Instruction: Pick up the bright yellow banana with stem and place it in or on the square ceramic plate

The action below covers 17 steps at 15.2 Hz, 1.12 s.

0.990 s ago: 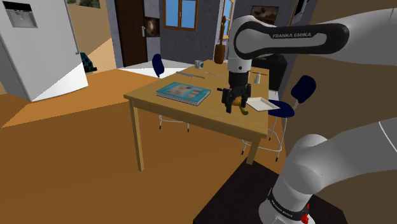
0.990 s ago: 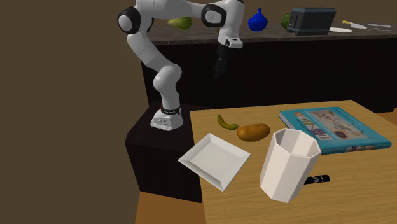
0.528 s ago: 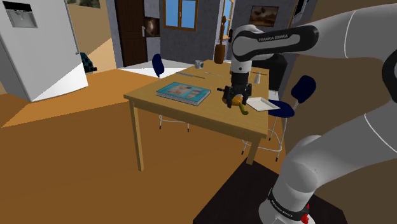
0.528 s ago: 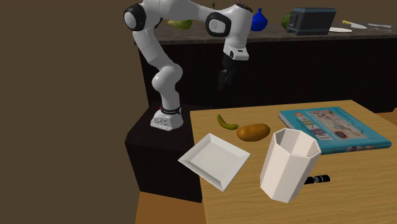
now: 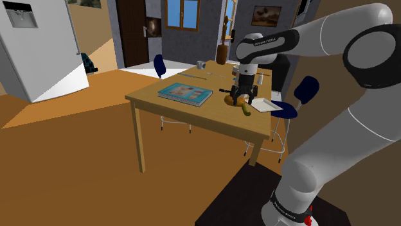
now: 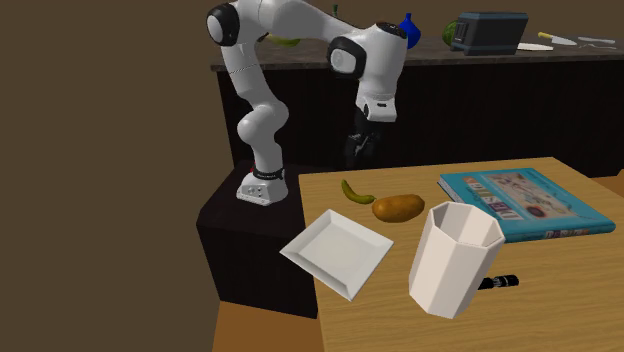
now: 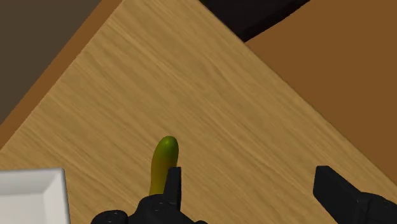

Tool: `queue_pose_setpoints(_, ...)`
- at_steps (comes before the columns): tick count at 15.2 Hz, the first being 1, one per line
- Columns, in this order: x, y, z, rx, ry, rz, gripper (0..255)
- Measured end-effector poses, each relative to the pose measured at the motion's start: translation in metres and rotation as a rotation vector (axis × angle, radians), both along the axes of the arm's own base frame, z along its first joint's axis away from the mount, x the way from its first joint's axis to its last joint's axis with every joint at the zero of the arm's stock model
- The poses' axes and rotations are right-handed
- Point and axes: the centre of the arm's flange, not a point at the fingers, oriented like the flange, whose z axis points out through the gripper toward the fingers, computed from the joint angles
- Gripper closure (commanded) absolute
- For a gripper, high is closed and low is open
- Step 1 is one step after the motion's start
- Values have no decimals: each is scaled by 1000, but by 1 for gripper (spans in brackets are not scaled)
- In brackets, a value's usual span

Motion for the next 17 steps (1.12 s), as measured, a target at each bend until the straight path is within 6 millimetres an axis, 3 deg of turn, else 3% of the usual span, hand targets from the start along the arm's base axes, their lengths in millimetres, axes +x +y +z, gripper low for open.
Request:
queue_pose_setpoints(5,5,-67,-17,11,-12,-106,0)
queue_pose_setpoints(7,6,-86,-23,13,-15,-137,0)
queue_pose_setpoints(13,4,-89,-56,14,-16,-147,0)
queue_pose_setpoints(17,3,-88,-63,14,-17,-147,0)
